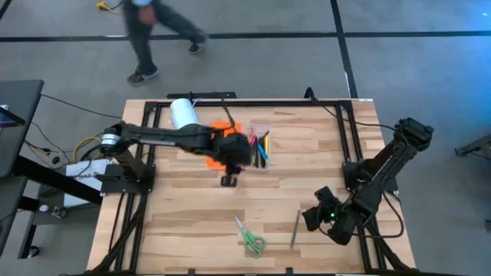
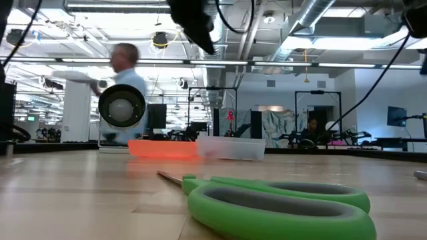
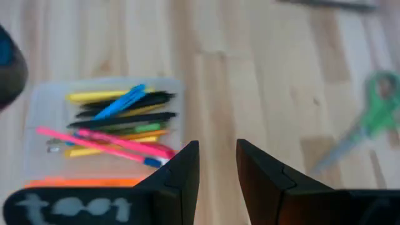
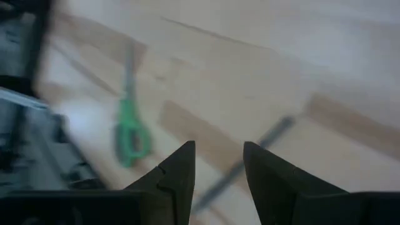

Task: Pick & place school supplies into a supply box
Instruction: Put the gray pen into the orange supply box

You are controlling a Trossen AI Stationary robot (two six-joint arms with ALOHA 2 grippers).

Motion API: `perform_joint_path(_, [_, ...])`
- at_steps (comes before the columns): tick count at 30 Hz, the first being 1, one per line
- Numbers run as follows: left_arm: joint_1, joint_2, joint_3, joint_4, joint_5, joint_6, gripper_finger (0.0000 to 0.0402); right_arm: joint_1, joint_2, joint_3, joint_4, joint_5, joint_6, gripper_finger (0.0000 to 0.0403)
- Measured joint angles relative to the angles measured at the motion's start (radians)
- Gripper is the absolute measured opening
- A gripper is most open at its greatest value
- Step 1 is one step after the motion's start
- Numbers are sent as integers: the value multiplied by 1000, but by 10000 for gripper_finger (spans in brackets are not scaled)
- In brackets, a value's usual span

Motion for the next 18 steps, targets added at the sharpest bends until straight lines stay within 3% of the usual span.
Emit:
perform_joint_path(8, [-110,-162,-256,44,-66,0,96,-61,107,54,154,8,4,115])
perform_joint_path(18, [-183,-474,-697,306,-74,-236,96,-108,366,281,38,-196,97,87])
